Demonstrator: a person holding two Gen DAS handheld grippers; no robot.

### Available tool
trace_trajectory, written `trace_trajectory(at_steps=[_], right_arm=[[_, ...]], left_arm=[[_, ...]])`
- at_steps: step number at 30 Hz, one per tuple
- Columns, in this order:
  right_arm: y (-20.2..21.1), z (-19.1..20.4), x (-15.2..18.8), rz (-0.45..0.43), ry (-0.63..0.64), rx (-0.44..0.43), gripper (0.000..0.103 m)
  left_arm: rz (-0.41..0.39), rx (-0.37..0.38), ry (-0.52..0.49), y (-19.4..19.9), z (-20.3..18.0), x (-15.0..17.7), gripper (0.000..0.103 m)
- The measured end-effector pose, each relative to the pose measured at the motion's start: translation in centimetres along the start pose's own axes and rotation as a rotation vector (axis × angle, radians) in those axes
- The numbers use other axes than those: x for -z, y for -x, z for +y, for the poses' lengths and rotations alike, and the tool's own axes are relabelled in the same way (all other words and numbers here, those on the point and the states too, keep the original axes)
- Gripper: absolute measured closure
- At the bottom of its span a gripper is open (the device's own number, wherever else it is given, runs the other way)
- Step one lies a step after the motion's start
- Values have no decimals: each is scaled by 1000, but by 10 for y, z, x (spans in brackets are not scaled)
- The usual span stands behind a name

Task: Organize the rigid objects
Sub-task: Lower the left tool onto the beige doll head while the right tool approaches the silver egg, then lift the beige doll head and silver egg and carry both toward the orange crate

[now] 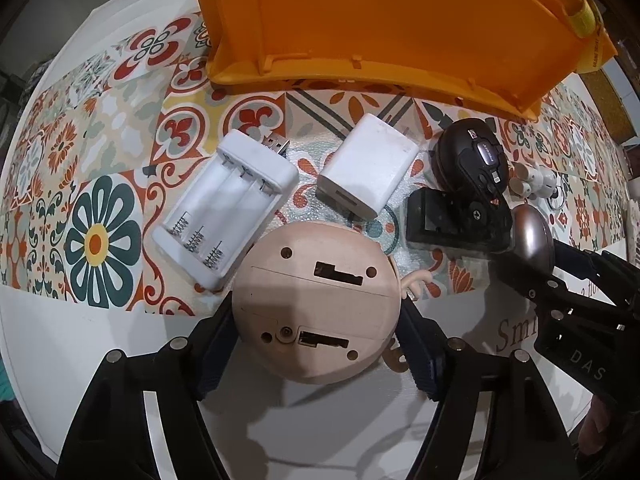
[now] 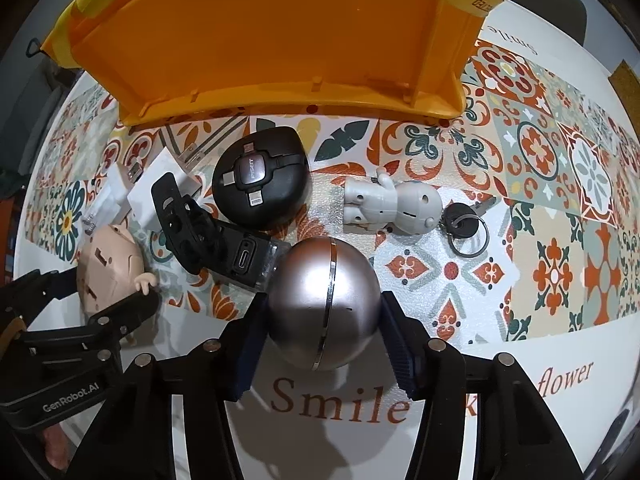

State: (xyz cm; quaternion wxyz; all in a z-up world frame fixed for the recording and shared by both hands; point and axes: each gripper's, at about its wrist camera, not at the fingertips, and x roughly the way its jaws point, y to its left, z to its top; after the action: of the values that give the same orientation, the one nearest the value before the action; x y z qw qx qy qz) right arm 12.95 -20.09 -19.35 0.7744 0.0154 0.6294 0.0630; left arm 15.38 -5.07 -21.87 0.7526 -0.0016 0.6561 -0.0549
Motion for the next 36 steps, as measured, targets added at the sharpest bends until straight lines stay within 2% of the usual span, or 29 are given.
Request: trace_trajectory(at_steps=[9,10,11,23,36], right_arm=[[14,0,9,-23,-5,-21,48],[17,0,9,-28,-6,-23,48],[22,1,10,-36,-9,-24,48],[78,5,22,-149,-27,-24,48],[129,22,31,-280,-31,-20,48]], left_arm=[[-40,33,8,23,2,14,29],[-4,16,13,27,4,15,29],[-11,17,13,30,4,15,29],[-134,43,0,103,4,39,29],[-256,61,-28,157,10,40,29]])
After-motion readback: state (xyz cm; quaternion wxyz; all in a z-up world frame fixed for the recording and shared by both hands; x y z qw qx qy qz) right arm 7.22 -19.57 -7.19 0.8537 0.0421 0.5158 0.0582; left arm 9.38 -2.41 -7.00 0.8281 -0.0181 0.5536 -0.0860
